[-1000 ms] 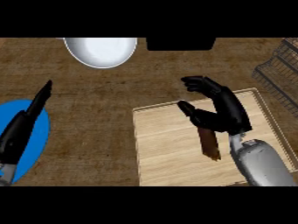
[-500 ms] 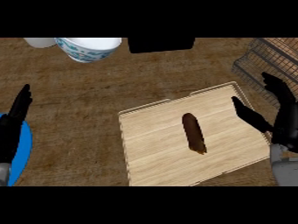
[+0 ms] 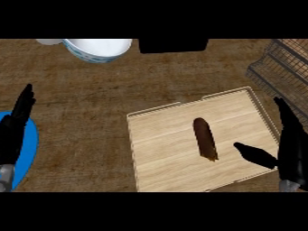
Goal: Pick the sweet potato from the tray and place it in the tiered basket
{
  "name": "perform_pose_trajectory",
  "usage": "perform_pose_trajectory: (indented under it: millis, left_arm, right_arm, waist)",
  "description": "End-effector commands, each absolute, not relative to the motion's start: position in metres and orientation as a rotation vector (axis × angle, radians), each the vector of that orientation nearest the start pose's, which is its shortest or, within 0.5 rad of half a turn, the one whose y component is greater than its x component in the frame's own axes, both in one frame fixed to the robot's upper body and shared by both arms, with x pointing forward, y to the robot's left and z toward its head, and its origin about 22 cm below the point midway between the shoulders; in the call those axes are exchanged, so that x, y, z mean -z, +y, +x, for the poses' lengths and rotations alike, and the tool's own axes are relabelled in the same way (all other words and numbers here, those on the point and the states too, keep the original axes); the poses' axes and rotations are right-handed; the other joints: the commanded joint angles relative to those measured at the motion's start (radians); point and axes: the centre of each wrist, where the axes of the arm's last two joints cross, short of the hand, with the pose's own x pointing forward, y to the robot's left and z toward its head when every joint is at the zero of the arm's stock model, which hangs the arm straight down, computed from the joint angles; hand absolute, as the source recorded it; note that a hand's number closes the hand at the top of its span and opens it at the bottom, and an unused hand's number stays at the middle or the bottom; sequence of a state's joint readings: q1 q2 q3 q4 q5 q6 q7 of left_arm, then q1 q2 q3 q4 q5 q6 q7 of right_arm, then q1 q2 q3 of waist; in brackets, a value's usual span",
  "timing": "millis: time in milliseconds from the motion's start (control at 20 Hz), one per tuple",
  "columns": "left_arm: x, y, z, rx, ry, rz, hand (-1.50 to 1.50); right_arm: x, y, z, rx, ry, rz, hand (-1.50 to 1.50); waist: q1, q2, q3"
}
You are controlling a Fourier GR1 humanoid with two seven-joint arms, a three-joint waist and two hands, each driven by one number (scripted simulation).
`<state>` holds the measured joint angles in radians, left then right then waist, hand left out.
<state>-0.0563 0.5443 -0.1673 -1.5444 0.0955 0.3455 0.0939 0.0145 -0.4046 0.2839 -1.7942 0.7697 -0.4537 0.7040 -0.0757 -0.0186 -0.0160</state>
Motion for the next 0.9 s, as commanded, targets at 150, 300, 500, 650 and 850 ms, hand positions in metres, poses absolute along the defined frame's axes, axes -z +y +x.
perform_pose_trajectory:
  millis: [150, 300, 500, 650, 850]
  left_arm:
    - [-0.041, 0.298, 0.261, 0.229, -1.518, 0.444, 0.0]
    - [-0.04, 0.295, 0.258, 0.237, -1.529, 0.444, 0.0]
    - [-0.041, 0.295, 0.264, 0.239, -1.533, 0.426, 0.0]
    - [-0.046, 0.302, 0.275, 0.227, -1.528, 0.435, 0.0]
    - [-0.045, 0.298, 0.272, 0.255, -1.534, 0.436, 0.0]
  right_arm:
    - [-0.092, -0.201, 0.215, -0.53, -0.971, -1.173, -1.5]
    - [-0.109, -0.167, 0.208, -0.49, -0.886, -1.191, -1.5]
    - [-0.128, -0.144, 0.221, -0.458, -0.783, -1.211, -1.5]
    - [-0.128, -0.133, 0.236, -0.474, -0.716, -1.177, -1.5]
    - [-0.119, -0.12, 0.252, -0.473, -0.631, -1.167, -1.5]
  waist:
    - [0.048, 0.013, 0.002]
    - [0.071, 0.008, 0.006]
    - [0.079, 0.014, 0.009]
    - [0.078, 0.018, 0.01]
    - [0.087, 0.019, 0.011]
